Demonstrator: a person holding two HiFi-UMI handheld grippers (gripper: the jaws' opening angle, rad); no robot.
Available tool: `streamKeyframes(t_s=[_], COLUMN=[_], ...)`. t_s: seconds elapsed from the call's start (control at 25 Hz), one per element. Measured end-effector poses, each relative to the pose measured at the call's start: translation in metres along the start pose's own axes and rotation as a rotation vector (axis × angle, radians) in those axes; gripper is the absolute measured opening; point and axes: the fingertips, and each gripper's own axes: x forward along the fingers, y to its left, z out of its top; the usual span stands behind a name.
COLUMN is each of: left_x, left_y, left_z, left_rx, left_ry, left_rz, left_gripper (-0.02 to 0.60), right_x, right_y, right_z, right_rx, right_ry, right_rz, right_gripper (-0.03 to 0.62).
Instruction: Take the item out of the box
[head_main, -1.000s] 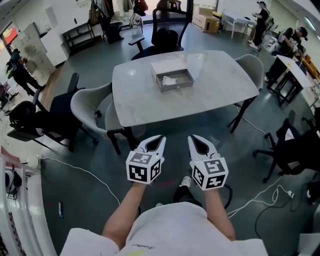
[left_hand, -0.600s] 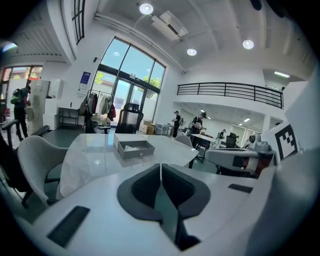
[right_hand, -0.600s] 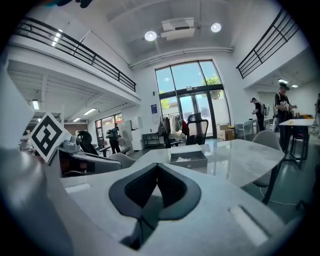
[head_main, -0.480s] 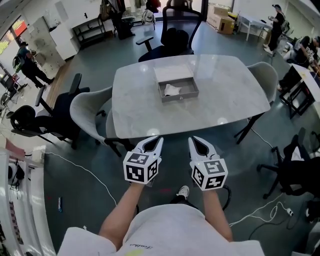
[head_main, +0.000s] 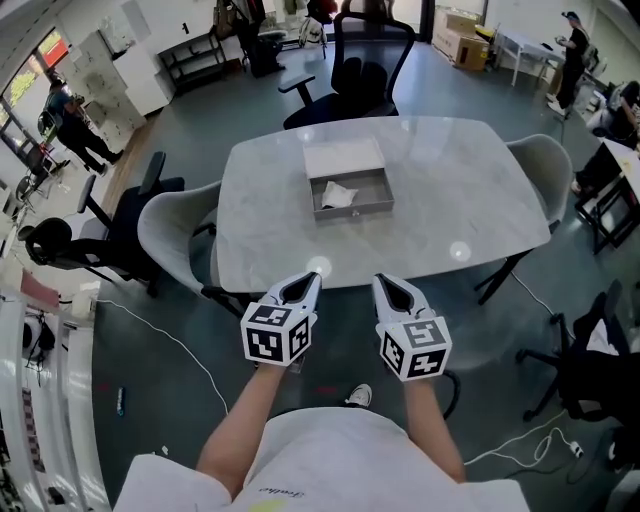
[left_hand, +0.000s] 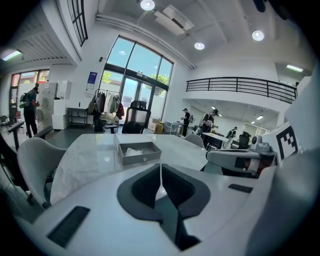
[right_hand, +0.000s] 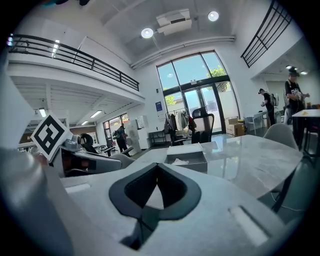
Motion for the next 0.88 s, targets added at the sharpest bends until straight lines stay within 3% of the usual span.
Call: streamKeyframes(t_s=[0.52,0.88], left_x=[0.038,0.093], left_y=[0.010,0.046], left_z=[0.012,0.031], left_rx=[-0.029,-0.034], left_ry=[0.005,0.020], left_rz=[0.041,0.021], left_gripper=[0.017,0.017], right_x=[0.029,0.091], right_y=[-0.039,-0.061], right_z=[0.007,0.015], right_rx=[-0.003,-0.014], right_ry=[0.025,0.062], right_rz=[0.026,0.020], right_gripper=[0.003,0.003])
